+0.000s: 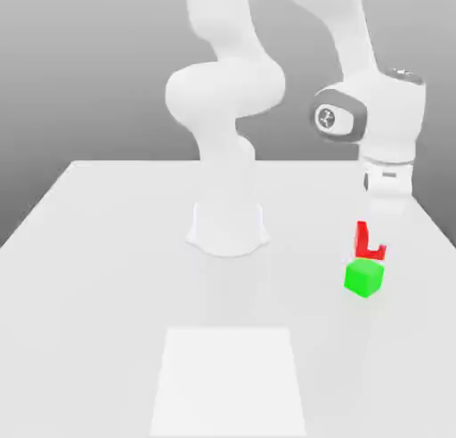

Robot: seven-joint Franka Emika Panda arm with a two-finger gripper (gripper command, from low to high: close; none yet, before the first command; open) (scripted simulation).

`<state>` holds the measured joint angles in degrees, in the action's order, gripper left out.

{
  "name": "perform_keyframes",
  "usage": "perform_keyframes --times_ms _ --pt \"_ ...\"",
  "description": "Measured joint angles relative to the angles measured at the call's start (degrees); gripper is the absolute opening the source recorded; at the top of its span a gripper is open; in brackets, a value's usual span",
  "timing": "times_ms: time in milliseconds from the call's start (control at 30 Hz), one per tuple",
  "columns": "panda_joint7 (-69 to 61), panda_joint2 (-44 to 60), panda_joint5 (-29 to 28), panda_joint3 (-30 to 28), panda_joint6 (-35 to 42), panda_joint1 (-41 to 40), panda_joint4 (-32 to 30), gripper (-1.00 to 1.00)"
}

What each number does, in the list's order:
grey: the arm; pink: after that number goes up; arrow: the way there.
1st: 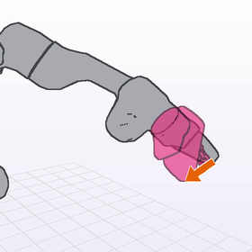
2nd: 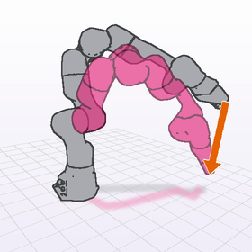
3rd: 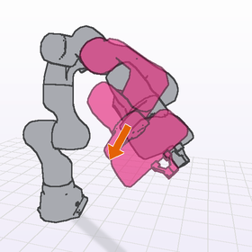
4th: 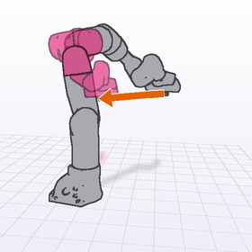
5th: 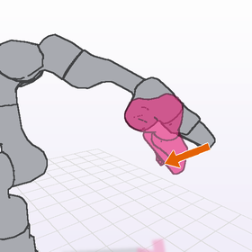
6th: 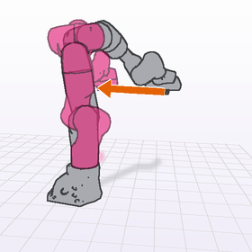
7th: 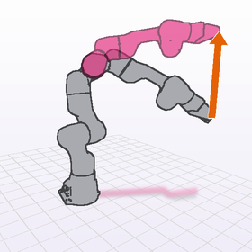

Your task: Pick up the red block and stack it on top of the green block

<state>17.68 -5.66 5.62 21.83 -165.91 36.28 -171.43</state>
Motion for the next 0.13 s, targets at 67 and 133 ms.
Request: perform_keyframes --times_ms 67,133 --pt "1.94 3.49 -2.88 -0.23 -3.39 -0.73 0.00 1.00" --pt "1.94 3.49 -2.88 -0.23 -3.39 -0.72 0.00 1.00"
